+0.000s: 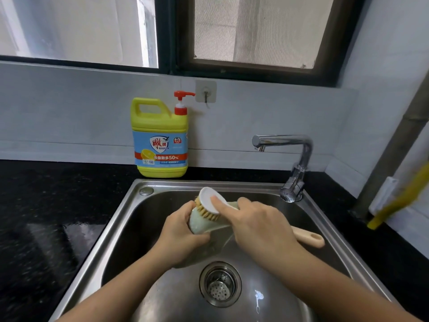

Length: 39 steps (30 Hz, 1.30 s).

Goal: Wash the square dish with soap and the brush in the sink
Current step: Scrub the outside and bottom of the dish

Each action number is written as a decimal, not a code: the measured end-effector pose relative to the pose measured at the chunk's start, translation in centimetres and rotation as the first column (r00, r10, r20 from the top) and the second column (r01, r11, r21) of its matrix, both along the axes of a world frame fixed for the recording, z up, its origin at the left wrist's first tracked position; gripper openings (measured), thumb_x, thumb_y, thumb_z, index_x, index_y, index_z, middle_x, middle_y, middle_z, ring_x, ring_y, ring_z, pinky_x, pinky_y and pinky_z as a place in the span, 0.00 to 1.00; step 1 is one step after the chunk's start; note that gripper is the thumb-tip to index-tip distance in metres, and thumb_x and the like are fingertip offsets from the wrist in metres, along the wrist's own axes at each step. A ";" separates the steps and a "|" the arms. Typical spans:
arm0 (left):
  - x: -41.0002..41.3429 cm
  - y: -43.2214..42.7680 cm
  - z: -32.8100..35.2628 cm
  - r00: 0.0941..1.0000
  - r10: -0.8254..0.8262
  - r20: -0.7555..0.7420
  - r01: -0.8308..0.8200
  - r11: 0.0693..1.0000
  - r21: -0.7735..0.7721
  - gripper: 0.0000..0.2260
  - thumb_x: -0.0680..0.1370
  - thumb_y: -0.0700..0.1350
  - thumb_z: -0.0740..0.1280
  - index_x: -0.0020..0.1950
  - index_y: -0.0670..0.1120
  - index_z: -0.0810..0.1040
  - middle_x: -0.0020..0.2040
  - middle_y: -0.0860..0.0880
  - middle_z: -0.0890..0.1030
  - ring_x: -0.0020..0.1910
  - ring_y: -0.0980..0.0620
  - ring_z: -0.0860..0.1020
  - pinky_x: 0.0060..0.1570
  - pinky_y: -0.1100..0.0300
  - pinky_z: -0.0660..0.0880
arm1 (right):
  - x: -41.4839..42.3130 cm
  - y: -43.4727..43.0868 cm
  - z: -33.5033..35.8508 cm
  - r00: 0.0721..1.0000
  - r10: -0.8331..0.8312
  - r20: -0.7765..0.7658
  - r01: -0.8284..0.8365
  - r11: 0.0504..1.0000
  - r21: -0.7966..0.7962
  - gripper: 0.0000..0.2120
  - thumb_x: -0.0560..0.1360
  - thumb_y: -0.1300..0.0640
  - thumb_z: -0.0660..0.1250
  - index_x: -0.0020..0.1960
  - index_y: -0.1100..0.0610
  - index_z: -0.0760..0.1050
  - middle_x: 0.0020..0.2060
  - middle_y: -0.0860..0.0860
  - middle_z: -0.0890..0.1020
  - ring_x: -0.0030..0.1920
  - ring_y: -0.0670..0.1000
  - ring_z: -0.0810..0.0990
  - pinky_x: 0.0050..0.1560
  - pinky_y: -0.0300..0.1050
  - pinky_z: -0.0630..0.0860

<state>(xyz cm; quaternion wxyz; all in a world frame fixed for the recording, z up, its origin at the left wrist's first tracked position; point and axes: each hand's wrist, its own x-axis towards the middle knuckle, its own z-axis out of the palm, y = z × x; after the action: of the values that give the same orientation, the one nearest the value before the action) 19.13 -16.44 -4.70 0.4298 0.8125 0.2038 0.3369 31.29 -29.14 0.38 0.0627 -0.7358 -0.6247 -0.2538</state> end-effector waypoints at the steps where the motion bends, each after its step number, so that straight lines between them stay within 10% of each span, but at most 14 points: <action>1: 0.0 0.0 0.0 1.000 0.002 -0.002 -0.002 1.000 0.010 0.18 0.63 0.36 0.76 0.45 0.52 0.74 0.41 0.52 0.80 0.39 0.61 0.79 0.36 0.69 0.74 | 0.2 -0.1 0.1 1.000 0.004 -0.022 -0.005 1.000 -0.028 0.32 0.58 0.57 0.79 0.61 0.46 0.78 0.28 0.51 0.74 0.23 0.52 0.74 0.22 0.41 0.61; 5: -0.3 0.0 0.1 0.999 0.031 0.009 -0.031 0.999 0.011 0.14 0.61 0.42 0.74 0.42 0.49 0.74 0.39 0.51 0.78 0.38 0.58 0.78 0.33 0.65 0.74 | 4.0 -0.4 0.6 0.984 -0.156 -0.090 0.147 0.984 -0.098 0.26 0.80 0.55 0.56 0.74 0.38 0.53 0.44 0.52 0.73 0.47 0.58 0.78 0.39 0.47 0.67; 10: -0.2 -0.2 0.4 0.998 0.035 0.052 -0.032 0.998 -0.057 0.15 0.63 0.36 0.75 0.41 0.49 0.73 0.37 0.50 0.77 0.37 0.62 0.77 0.32 0.69 0.73 | 6.9 -1.1 -1.9 0.929 -0.285 -0.237 0.264 0.957 -0.119 0.30 0.80 0.54 0.53 0.73 0.33 0.42 0.39 0.51 0.69 0.41 0.57 0.76 0.41 0.49 0.70; 17: -0.2 0.5 0.7 0.985 0.086 0.153 -0.036 0.951 -0.307 0.16 0.61 0.42 0.75 0.46 0.48 0.75 0.45 0.47 0.80 0.45 0.49 0.80 0.41 0.56 0.77 | 3.7 -1.7 -4.5 0.995 -0.081 -0.059 0.091 0.975 0.202 0.38 0.55 0.66 0.79 0.63 0.50 0.77 0.27 0.51 0.65 0.21 0.52 0.65 0.20 0.40 0.57; 24: -0.3 0.6 0.5 0.977 0.098 0.192 -0.015 0.918 -0.396 0.17 0.60 0.42 0.74 0.47 0.49 0.76 0.45 0.48 0.81 0.45 0.50 0.80 0.41 0.57 0.77 | 5.4 -1.2 -3.6 0.923 -0.261 -0.283 0.293 0.953 0.074 0.28 0.78 0.51 0.63 0.71 0.35 0.56 0.34 0.50 0.71 0.29 0.53 0.70 0.29 0.44 0.66; 28: -0.3 0.6 0.7 0.964 0.124 0.236 0.006 0.876 -0.482 0.21 0.57 0.43 0.75 0.49 0.50 0.77 0.47 0.46 0.82 0.46 0.48 0.81 0.42 0.54 0.79 | 5.4 -1.1 -3.4 0.354 0.032 -0.935 0.198 0.974 0.108 0.19 0.78 0.52 0.63 0.68 0.42 0.69 0.44 0.43 0.82 0.39 0.37 0.80 0.34 0.28 0.69; 32: -0.1 0.6 1.1 0.939 0.130 0.318 0.079 0.819 -0.568 0.22 0.58 0.39 0.74 0.50 0.48 0.76 0.48 0.45 0.82 0.46 0.45 0.81 0.41 0.53 0.78 | 5.1 -1.4 -3.8 -0.045 0.135 -0.990 0.106 0.986 0.129 0.20 0.73 0.64 0.69 0.63 0.55 0.72 0.44 0.52 0.82 0.28 0.37 0.77 0.26 0.27 0.68; 39: -0.1 0.4 1.4 0.932 0.092 0.351 0.146 0.791 -0.594 0.26 0.56 0.41 0.77 0.51 0.47 0.75 0.46 0.46 0.82 0.43 0.48 0.82 0.38 0.56 0.80 | 6.3 -1.2 -5.1 -0.184 -0.014 -0.983 -0.007 1.000 -0.013 0.35 0.57 0.53 0.78 0.62 0.51 0.72 0.34 0.48 0.79 0.25 0.44 0.67 0.21 0.35 0.61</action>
<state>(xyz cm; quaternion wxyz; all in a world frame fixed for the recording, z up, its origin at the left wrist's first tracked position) 18.98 -16.05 -3.33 0.7037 0.5564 0.2069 0.3904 37.58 -30.34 -4.68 0.5149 -0.6673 -0.3506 0.4081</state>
